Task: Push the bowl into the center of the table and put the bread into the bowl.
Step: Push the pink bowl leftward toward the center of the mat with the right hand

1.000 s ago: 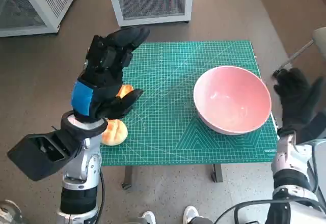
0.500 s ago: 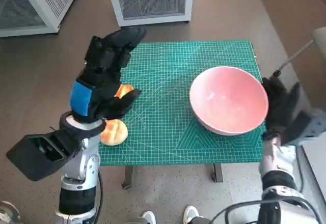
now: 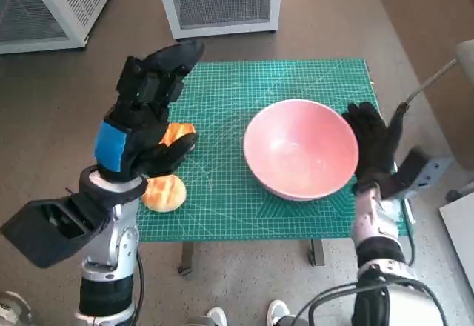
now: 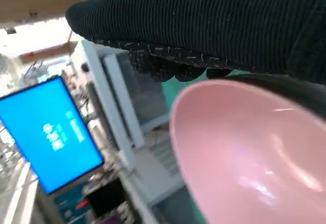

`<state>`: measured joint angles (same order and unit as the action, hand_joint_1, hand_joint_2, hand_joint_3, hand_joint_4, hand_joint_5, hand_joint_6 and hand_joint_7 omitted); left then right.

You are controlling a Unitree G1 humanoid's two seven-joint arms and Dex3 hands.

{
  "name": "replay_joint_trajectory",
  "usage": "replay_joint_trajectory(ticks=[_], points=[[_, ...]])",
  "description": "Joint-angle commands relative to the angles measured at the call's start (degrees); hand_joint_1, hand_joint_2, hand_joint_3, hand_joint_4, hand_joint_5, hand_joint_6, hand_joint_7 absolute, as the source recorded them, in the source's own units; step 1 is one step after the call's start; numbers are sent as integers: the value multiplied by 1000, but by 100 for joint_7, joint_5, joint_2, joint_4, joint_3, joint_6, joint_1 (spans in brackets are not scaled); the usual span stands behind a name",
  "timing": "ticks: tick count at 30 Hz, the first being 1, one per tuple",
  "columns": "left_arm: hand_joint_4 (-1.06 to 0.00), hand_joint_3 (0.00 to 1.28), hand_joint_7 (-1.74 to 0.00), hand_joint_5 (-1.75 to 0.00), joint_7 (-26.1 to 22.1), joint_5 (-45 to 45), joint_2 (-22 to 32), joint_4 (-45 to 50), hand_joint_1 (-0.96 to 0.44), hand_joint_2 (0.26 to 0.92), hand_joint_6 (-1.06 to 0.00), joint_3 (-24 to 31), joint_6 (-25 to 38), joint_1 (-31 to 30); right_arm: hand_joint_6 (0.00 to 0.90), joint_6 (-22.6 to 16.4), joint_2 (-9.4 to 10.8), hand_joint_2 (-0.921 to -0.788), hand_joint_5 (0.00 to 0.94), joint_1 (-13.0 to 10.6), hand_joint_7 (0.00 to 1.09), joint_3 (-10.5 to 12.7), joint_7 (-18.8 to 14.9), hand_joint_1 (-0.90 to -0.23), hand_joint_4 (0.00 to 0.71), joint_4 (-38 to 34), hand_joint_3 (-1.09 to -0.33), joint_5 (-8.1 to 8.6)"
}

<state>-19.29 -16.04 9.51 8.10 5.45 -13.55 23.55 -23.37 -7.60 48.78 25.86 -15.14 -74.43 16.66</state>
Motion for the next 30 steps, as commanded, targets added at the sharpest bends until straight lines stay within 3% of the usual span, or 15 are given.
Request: replay_joint_trajectory(ticks=[1,11,22,30], points=[[-138,344,-723,-239,-1,18,106,146,-561,921,-22,71,-1,-126,141,153,177,-921,4,49,414,10,-57,-504,299,-112,-634,-13],[-194,339,-615,-111,-15,77,280,129,-583,921,-70,208,-134,-258,105,225,414,-921,1,249,534,-83,-48,-483,279,-129,-657,-138],[-238,338,-467,-32,74,118,355,177,-594,921,-142,298,-165,-380,85,392,584,-921,12,482,525,-203,163,-486,288,-167,-670,-264],[-244,335,-446,-25,130,115,316,150,-581,921,-153,266,-158,-379,102,381,542,-921,18,576,512,-306,161,-494,307,-147,-664,-388]])
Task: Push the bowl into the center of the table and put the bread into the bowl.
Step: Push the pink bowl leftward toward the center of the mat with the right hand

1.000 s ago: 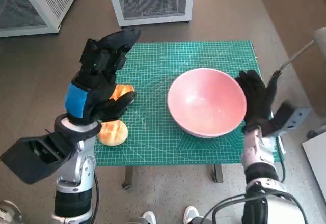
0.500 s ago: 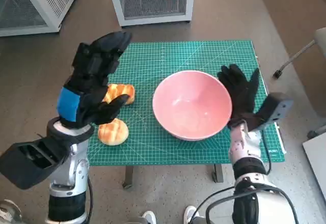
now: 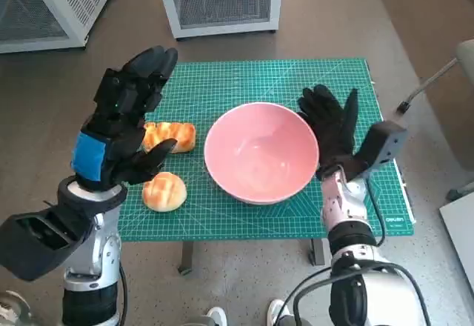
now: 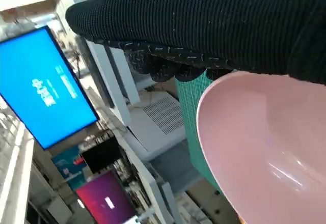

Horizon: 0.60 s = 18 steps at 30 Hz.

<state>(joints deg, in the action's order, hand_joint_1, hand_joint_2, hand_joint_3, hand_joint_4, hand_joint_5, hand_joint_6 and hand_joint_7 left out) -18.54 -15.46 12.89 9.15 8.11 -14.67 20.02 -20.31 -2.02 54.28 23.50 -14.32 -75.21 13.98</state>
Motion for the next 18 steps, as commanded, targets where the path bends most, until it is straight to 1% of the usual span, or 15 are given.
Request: replay_joint_trajectory(ticks=[1,3,6,11,15,18], points=[[-245,334,-445,-25,60,60,-28,40,-581,921,-153,-5,-50,-25,102,64,-30,-921,18,32,510,-76,74,-494,308,-65,-664,-140],[-246,334,-440,-24,68,61,-43,28,-581,921,-156,-19,-62,-23,102,21,-69,-921,17,46,505,-84,44,-492,308,-50,-665,-175],[-247,334,-435,-23,79,53,-54,-9,-583,921,-159,-26,-80,-14,100,-88,-129,-921,12,65,499,-93,-31,-487,303,-13,-669,-182],[-248,334,-431,-20,60,32,-77,-112,-590,921,-170,-39,-127,24,100,-335,-207,-921,8,93,495,-85,-190,-480,298,71,-675,-123],[-248,335,-429,-18,61,62,-100,-233,-592,921,-174,-61,-191,77,101,-663,-268,-921,8,103,497,-139,-306,-476,300,178,-677,-147],[-247,335,-428,-17,58,64,-114,-280,-591,921,-176,-78,-214,106,96,-965,-327,-921,9,85,500,-201,-471,-476,303,286,-674,-167]])
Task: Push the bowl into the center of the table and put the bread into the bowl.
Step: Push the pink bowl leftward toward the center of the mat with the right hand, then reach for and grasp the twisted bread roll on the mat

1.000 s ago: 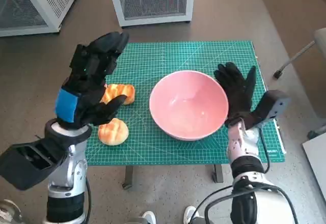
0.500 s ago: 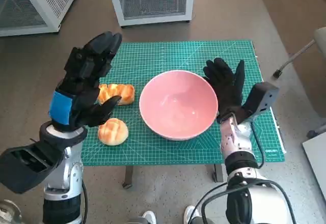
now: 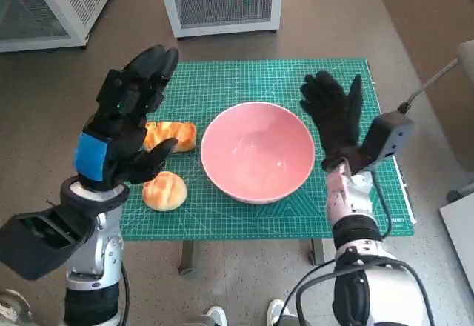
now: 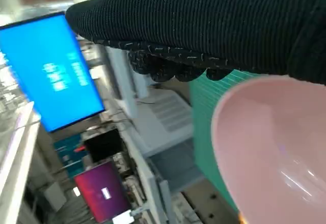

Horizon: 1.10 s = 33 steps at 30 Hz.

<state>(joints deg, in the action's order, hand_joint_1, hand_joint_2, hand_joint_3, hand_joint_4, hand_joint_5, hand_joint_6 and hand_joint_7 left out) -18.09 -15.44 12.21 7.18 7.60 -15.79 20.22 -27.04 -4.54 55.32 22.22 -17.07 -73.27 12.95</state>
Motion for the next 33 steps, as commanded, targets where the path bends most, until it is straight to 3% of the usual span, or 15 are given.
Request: replay_joint_trajectory(ticks=[1,13,19,26,28,33], points=[[-247,335,-427,-16,12,61,-49,-93,-591,921,-176,-31,-107,92,93,-373,-92,-921,10,-26,502,-89,-252,-484,306,120,-671,-63],[-246,341,-426,-12,-8,31,-56,-233,-595,921,-172,-72,-93,260,86,-1582,-196,-921,19,-325,552,-281,-1440,-527,335,1067,-624,177],[-245,343,-429,-10,-26,48,19,-250,-597,921,-170,-43,-57,335,106,-1949,-168,-921,28,-703,576,-448,-1986,-534,362,2068,-635,484],[-234,254,-430,-4,-171,571,716,0,-596,921,-145,4,255,364,110,-1725,-114,-921,23,-1198,590,-669,-2453,-554,364,3297,-612,1073],[-210,167,-422,-1,-275,854,1086,149,-570,921,-105,13,488,355,117,-1596,-94,-921,22,-1363,596,-749,-2469,-567,365,3638,-584,1170],[-106,52,-344,0,-410,1417,1761,470,-411,838,-54,44,1103,354,119,-1331,-85,-921,20,-1741,599,-924,-2427,-588,370,4378,-539,1304]])
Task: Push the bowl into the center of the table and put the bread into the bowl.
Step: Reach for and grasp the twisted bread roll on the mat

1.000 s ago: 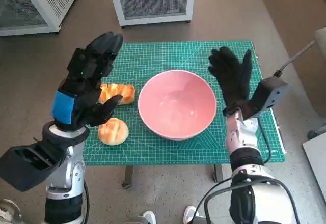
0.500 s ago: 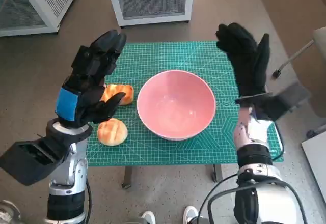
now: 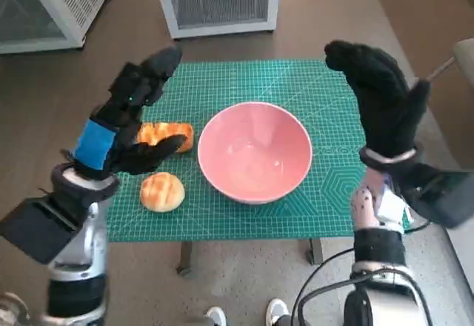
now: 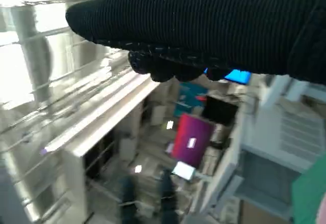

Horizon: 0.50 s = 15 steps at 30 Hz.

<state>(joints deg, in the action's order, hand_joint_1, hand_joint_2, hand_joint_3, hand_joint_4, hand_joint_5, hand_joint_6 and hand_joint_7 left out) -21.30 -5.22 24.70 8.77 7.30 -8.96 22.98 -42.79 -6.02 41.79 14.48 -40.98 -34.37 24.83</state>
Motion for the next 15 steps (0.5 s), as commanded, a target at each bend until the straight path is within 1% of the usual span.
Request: replay_joint_trajectory(ticks=[1,3,4,7,9,11,15], points=[[-85,35,-331,-1,-88,472,600,340,-347,813,-50,80,528,93,125,275,55,-921,22,-464,600,-187,-22,-586,376,632,-522,118],[-65,21,-315,-1,-98,577,752,338,-311,794,-46,89,717,143,122,310,38,-921,20,-596,597,-252,1,-580,376,886,-520,105],[-54,14,-306,-1,-109,603,808,310,-289,783,-48,85,795,178,121,288,23,-921,18,-649,595,-275,23,-576,376,975,-520,69],[-40,5,-261,0,-147,630,895,185,-228,767,-78,46,894,278,116,273,-8,-921,16,-754,591,-319,88,-560,375,1154,-522,8],[-37,2,-234,0,-160,730,979,42,-204,763,-97,-14,917,361,114,273,-16,-921,14,-801,590,-344,103,-554,373,1246,-525,6],[-38,1,-215,-2,-141,934,1082,-112,-188,759,-117,-104,927,456,111,281,-16,-921,12,-828,589,-370,101,-548,371,1309,-529,29],[-49,0,-202,-6,-130,1402,1260,-467,-188,755,-143,-339,979,687,110,336,-33,-921,10,-884,588,-415,61,-538,368,1433,-528,126]])
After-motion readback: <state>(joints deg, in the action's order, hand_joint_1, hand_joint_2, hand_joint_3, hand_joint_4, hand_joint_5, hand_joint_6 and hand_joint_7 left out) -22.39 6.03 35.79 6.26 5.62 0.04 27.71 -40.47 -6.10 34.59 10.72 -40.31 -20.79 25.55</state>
